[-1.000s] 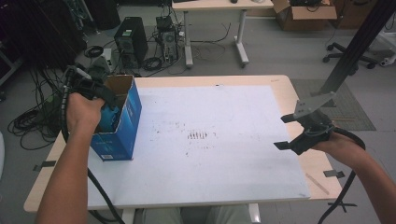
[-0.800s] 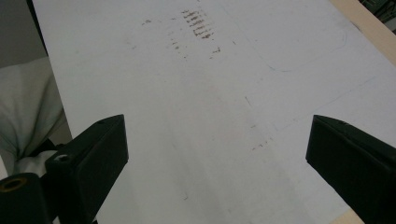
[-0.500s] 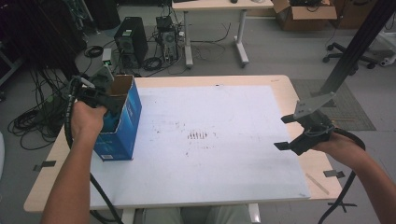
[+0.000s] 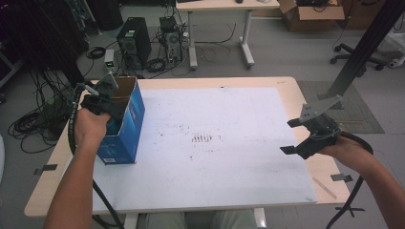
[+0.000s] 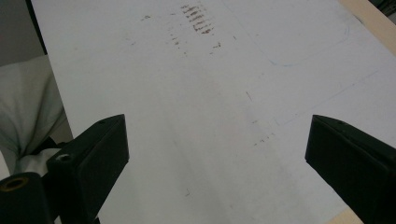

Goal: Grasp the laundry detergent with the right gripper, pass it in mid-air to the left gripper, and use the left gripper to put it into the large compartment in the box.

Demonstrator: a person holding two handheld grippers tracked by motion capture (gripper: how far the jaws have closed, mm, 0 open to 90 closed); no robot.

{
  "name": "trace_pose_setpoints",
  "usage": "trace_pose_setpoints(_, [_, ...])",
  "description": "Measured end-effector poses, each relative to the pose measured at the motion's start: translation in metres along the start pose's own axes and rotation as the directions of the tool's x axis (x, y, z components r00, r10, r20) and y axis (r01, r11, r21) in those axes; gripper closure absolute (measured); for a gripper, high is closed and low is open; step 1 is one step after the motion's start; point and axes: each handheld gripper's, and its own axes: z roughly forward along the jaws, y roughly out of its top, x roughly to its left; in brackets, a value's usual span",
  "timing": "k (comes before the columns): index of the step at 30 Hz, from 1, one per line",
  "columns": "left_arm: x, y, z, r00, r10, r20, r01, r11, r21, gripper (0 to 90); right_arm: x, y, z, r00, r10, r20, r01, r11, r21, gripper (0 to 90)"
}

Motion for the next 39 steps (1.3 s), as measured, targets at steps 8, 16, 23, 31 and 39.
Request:
trace_pose_setpoints(8, [-0.001,0.003,0.002,1.0,0.004,-0.002,-0.004,1.0,0.001,37.9,0.0,0.0,0.003,1.0,0.001,-0.005,-0.001,1.0,0.001,5.8])
trace_pose_setpoints(16, [0.003,0.001,0.003,0.9998,-0.003,0.018,0.003,1.0,-0.005,36.7,0.001,-0.006,0.007,0.9999,0.009,-0.014,-0.009,1.0,0.005,5.8])
trace_pose_setpoints(23, [0.005,0.001,-0.006,0.9996,-0.005,0.029,0.005,0.9999,-0.01,31.5,0.002,-0.005,0.005,0.9999,0.008,-0.013,-0.008,1.0,-0.003,5.8])
trace_pose_setpoints(31, [0.007,0.001,-0.026,0.9993,-0.01,0.037,0.011,0.9986,-0.051,30.4,0.004,-0.005,0.004,0.9999,0.003,-0.011,-0.003,1.0,-0.001,6.0])
trace_pose_setpoints(39, [0.002,0.002,-0.058,0.9988,0.013,0.048,-0.008,0.9941,-0.108,26.3,0.005,-0.004,-0.004,1.0,0.007,0.004,-0.007,1.0,-0.014,5.8])
